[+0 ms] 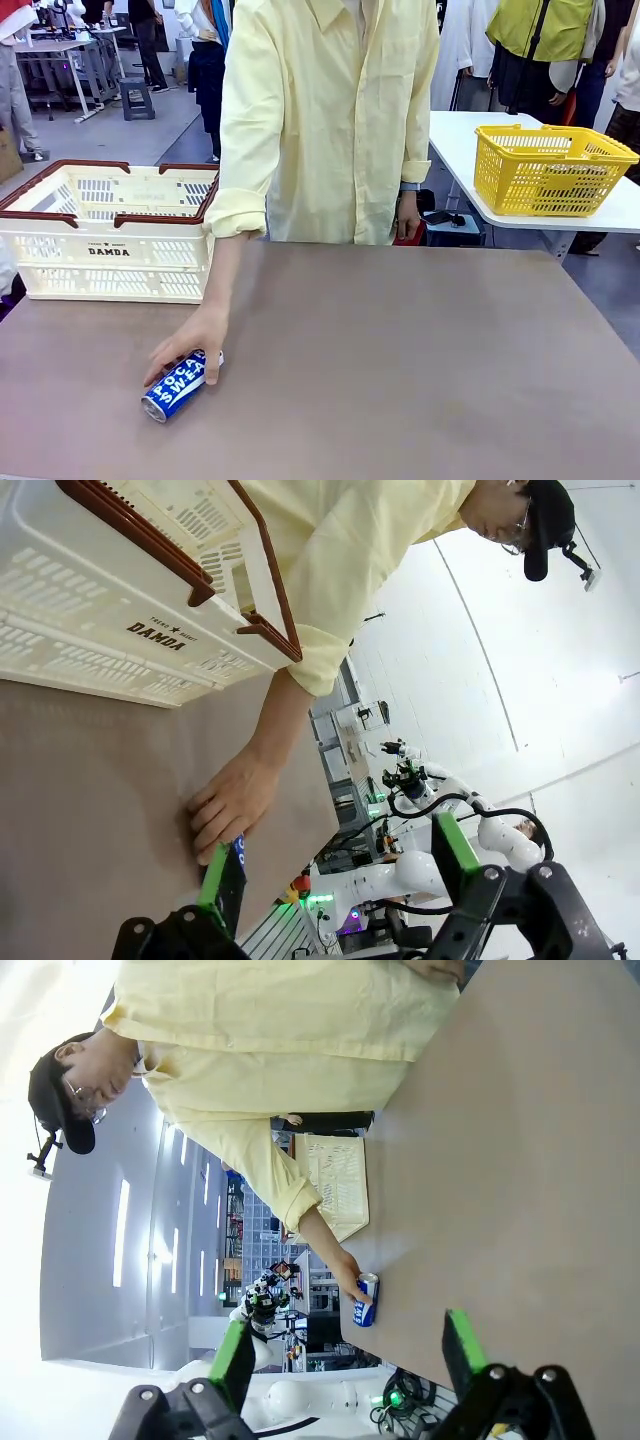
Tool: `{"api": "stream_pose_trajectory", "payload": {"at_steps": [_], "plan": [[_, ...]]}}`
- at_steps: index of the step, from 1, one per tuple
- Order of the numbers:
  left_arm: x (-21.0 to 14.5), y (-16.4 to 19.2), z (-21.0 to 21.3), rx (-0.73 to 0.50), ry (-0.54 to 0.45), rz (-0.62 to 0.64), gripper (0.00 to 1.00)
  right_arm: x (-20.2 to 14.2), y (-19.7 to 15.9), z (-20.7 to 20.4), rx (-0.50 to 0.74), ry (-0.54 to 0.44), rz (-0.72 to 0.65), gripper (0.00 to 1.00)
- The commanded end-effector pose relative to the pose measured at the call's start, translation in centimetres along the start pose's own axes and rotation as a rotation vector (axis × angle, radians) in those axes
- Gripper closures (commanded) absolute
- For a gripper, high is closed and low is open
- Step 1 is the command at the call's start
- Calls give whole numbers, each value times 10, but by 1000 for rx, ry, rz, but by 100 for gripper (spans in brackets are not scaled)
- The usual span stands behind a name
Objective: Place the drinks into the Shopping basket.
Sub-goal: Pick up one drink and place it into the Shopping basket.
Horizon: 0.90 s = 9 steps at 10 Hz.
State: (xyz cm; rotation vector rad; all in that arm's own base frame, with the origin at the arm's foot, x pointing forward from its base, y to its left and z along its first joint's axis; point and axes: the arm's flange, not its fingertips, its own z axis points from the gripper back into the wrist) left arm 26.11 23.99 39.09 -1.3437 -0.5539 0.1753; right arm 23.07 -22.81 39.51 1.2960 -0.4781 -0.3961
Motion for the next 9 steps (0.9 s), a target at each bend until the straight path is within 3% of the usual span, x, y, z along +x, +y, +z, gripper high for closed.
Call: {"api": "stream_pose_trajectory", "payload": {"at_steps": [1, 4, 5, 6, 7, 8, 9], "plan": [[-6, -32, -28, 182, 101, -40, 0, 1, 4, -1, 22, -11, 6, 0], [-39, -115, -130, 344, 415, -257, 0, 1, 4, -1, 22, -11, 6, 0], [-52, -125, -159, 356, 518, -317, 0, 1, 4, -1, 22, -11, 6, 0], [-57, -131, -171, 357, 553, -348, 0, 1, 4, -1, 22, -11, 6, 0], [-31, -124, -148, 349, 499, -282, 0, 1, 4, -1, 22, -11, 6, 0], [3, -104, -97, 374, 336, -162, 0, 1, 4, -1, 22, -11, 6, 0], [23, -72, -19, 376, 180, -43, 0, 1, 4, -1, 22, -11, 6, 0]]}}
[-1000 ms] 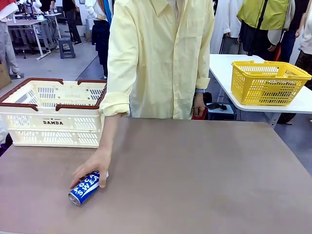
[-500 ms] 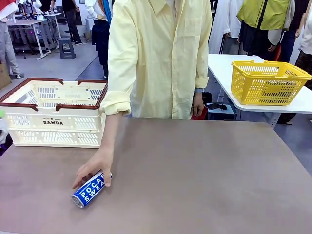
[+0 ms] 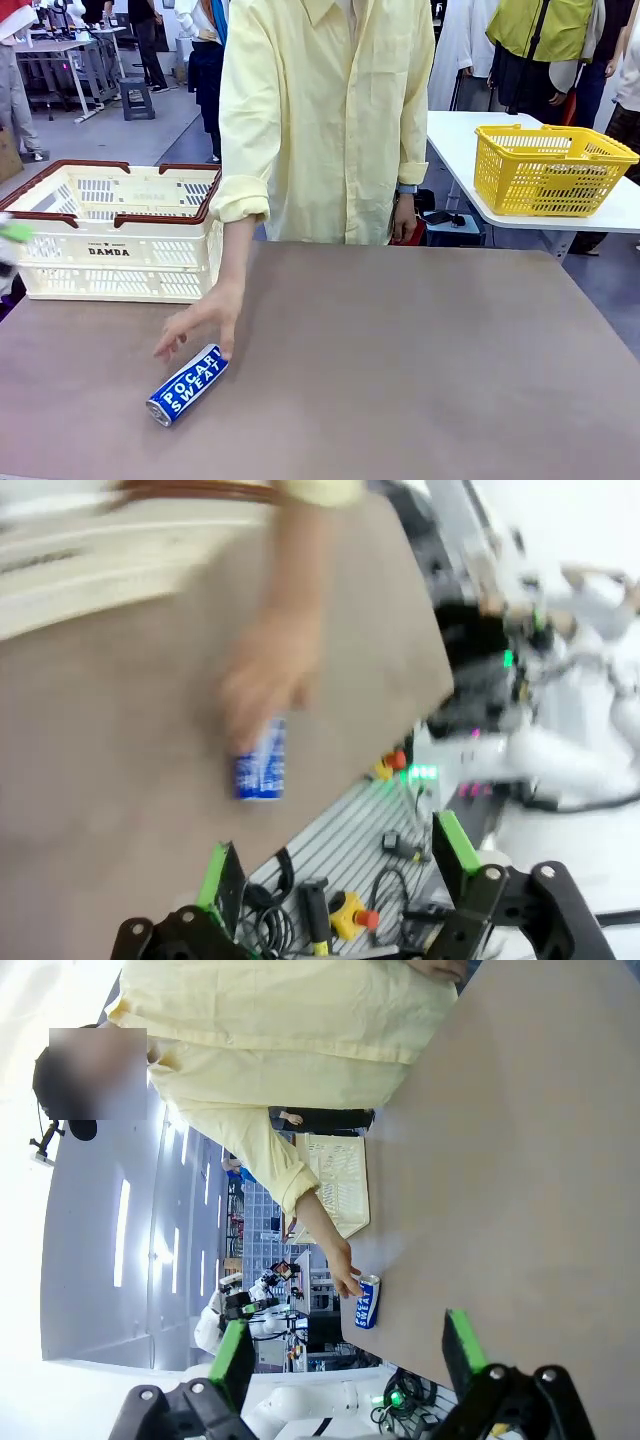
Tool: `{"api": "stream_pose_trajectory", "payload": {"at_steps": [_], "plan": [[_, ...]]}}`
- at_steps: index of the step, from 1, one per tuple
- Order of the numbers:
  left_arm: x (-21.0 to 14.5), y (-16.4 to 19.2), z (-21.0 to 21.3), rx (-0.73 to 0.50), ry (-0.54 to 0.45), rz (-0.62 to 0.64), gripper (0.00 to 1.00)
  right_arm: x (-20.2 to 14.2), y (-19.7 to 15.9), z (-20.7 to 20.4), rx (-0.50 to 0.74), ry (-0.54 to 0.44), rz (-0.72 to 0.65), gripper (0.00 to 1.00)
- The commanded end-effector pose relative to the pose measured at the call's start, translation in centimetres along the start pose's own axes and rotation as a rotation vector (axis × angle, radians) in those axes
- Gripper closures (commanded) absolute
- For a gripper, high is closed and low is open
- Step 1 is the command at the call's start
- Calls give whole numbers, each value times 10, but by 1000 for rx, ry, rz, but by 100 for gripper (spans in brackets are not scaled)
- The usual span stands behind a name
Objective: Place the drinks into the Shopping basket.
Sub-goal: Pick up one drink and place it into the Shopping basket.
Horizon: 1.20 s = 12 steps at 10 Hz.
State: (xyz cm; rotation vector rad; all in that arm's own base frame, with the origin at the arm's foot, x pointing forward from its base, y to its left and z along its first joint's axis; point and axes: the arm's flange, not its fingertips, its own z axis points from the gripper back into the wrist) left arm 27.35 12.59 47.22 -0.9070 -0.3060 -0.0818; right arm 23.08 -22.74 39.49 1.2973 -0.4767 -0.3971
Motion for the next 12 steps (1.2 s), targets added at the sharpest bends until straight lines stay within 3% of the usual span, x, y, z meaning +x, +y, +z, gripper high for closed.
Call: {"api": "stream_pose_trajectory", "payload": {"at_steps": [1, 4, 6, 8, 9, 11, 12], "plan": [[-23, 108, 106, -102, -233, 266, 0, 2, 4, 0, 21, -11, 8, 0], [-100, 177, 140, -243, -410, 412, 0, 2, 4, 0, 21, -11, 8, 0], [-102, 174, 132, -266, -420, 387, 0, 2, 4, 0, 21, -11, 8, 0], [-75, 123, 121, -233, -367, 267, 0, 2, 4, 0, 21, -11, 8, 0], [-53, 67, 100, -152, -239, 177, 0, 2, 4, 0, 21, -11, 8, 0], [-25, -33, 32, 116, 11, -36, 0, 2, 4, 0, 21, -11, 8, 0], [-23, -65, 1, 251, 87, -81, 0, 2, 4, 0, 21, -11, 8, 0]]}}
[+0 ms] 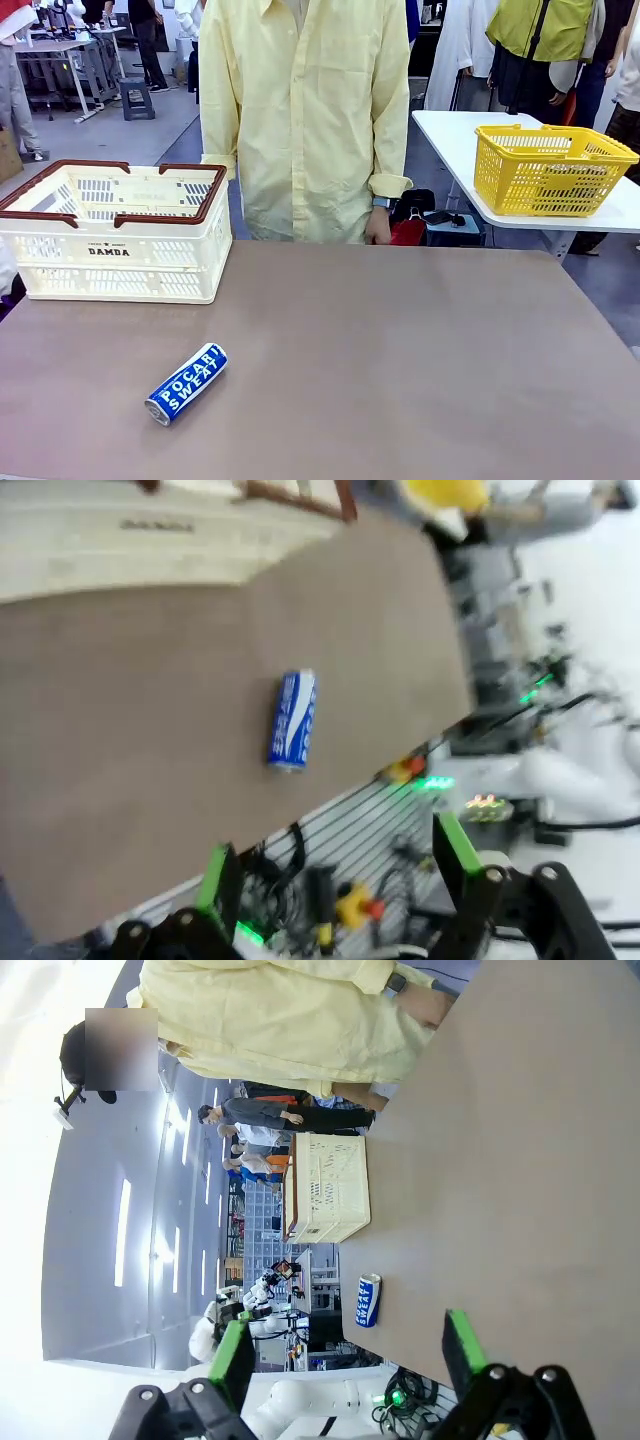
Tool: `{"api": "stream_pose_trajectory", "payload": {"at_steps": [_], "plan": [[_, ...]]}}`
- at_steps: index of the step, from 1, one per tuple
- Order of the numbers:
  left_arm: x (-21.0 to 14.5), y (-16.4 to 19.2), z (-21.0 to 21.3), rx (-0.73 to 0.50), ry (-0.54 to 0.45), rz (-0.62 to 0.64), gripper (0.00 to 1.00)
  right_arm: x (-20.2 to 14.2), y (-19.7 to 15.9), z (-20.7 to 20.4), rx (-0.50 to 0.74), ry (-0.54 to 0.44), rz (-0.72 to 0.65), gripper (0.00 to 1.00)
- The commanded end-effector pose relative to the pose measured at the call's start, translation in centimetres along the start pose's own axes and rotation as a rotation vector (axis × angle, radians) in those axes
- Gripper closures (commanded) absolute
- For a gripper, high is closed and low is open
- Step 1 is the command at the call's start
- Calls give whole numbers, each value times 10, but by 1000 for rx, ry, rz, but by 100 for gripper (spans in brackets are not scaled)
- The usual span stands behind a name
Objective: Place the drinks into the Shopping basket.
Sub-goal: Pick up one drink and place it into the Shopping basket.
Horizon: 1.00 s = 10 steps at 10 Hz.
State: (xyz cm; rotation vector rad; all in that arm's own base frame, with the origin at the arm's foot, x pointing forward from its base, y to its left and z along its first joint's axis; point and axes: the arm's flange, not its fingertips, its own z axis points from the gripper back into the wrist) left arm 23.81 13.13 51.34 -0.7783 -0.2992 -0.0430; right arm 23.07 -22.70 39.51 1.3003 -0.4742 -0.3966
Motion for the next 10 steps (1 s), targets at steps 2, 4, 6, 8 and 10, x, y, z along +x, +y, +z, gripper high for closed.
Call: {"api": "stream_pose_trajectory", "payload": {"at_steps": [2, 4, 6, 8, 10], "plan": [[-13, -97, -89, 387, 204, -200, 0, 2, 3, 0, 19, -13, 9, 0], [-15, -145, -159, 485, 300, -294, 0, 2, 3, 0, 19, -13, 9, 0], [-16, -167, -218, 561, 425, -365, 0, 2, 3, 0, 19, -13, 9, 0], [-22, -175, -247, 486, 434, -298, 0, 2, 3, 0, 19, -13, 9, 0], [-21, -164, -267, 505, 319, -187, 0, 2, 3, 0, 19, -13, 9, 0]]}}
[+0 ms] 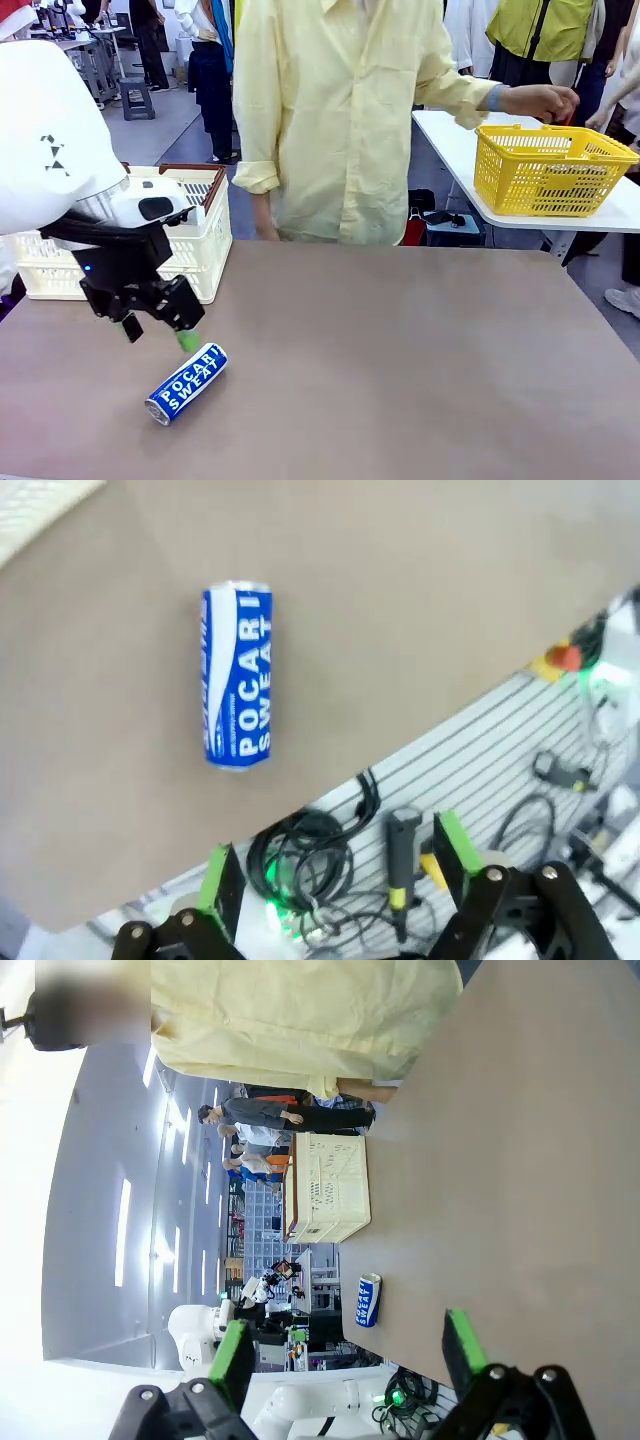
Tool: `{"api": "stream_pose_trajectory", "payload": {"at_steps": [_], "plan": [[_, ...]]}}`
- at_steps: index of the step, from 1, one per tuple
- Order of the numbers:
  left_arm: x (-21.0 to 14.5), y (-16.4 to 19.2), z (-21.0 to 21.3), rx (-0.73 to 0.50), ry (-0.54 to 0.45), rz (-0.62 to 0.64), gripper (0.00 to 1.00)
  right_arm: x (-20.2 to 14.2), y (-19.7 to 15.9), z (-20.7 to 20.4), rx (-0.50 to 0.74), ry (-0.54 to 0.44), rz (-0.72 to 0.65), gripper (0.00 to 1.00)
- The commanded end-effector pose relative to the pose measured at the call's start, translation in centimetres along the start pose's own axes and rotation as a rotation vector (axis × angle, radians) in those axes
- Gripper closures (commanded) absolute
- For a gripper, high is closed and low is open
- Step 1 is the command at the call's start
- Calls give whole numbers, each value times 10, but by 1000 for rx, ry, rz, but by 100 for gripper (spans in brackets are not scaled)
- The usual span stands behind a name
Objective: Place the drinks into the Shopping basket.
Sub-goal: Pick up one drink and place it into the Shopping basket.
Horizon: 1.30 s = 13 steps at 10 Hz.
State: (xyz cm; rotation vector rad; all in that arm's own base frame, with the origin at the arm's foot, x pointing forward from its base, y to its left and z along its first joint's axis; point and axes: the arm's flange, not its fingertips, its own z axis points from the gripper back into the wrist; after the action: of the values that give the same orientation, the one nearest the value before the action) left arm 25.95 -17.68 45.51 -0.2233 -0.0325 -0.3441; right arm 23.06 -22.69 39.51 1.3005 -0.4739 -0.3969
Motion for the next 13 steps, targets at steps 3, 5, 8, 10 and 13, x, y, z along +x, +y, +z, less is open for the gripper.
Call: {"api": "stream_pose_trajectory", "payload": {"at_steps": [3, 5, 8, 10, 13], "plan": [[-7, -2, 3, 21, 30, -62, 0, 2, 3, 0, 19, -13, 10, 0], [-4, -8, -13, 70, 4, 102, 0, 2, 3, 0, 19, -13, 10, 0], [3, -13, -33, 157, 7, 94, 0, 2, 3, 0, 19, -13, 10, 0], [12, -4, -51, 157, 34, 141, 0, 2, 3, 0, 19, -13, 10, 0], [12, 1, -69, 129, -55, -181, 0, 2, 3, 0, 19, -13, 10, 0]]}}
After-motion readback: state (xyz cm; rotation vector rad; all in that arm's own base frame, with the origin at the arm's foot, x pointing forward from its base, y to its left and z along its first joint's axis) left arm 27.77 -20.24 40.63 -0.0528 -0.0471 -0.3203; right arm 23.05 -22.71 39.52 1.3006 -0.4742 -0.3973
